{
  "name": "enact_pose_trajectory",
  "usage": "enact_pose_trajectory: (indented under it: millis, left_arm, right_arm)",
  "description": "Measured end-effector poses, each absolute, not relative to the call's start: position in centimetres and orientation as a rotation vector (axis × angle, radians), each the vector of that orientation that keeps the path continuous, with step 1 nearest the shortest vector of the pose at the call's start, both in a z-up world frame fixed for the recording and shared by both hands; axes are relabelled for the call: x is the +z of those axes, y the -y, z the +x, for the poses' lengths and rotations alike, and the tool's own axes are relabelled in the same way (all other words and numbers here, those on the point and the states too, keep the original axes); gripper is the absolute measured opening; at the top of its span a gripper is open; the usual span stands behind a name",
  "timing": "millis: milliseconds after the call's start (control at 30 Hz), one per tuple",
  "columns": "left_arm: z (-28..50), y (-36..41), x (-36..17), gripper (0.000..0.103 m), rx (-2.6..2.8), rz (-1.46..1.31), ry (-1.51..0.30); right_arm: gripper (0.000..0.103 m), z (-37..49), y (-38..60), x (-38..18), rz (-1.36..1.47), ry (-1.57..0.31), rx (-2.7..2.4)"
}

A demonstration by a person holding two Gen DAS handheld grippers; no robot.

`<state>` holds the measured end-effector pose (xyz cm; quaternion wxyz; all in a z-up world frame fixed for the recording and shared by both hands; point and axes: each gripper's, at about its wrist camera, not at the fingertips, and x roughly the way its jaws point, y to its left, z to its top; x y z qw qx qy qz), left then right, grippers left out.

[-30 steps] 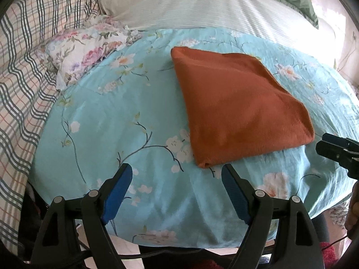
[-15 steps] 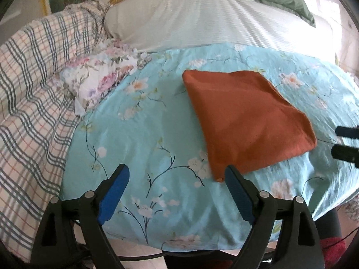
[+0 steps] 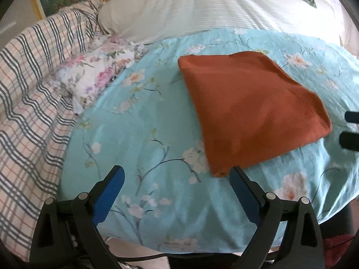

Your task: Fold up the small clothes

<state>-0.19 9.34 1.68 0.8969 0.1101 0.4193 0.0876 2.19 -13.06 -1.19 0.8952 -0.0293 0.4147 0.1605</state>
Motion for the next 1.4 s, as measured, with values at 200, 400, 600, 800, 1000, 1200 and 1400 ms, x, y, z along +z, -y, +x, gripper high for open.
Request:
enact_pose_trajectory:
  millis: [200,400,600,800,1000,1200,1400]
  left_arm:
    - [0.9,-9.1,1.4,0.097,0.157,0.191,-0.885]
    - [1.9,-9.1,1.4,0.098,0.153,0.169,-0.896]
    - [2.5,-8.9,1.5,0.098,0.149,0.148,-0.909]
    - [2.7,-8.9,2.0,0.098,0.145,0.114,-0.912]
    - [3.1,-8.8,2.5,0.098,0.137,0.113,-0.901]
    - [3.3,-8.3,2.8,0.098,0.133,0.112,-0.898]
    - [3.4,-8.3,2.8,0.098,0.134,0.109,-0.9]
  right_arm:
    - [0.102,3.0,12.9,-1.4,-0.092,-0.87,0.333]
    - [0.102,4.0,12.8,-0.9,-0.113,-0.862,0.332]
    - [0.102,4.9,12.6,-0.1,-0.123,-0.848,0.334]
    - [0.102,5.4,12.5,0.3,-0.13,-0.843,0.346]
    - [0.102,5.8,12.5,0.6,-0.126,-0.839,0.351]
    - [0.102,6.2,12.4,0.8,-0.129,-0.838,0.359]
    - [0.102,6.2,12.3,0.8,-0.129,-0.835,0.365]
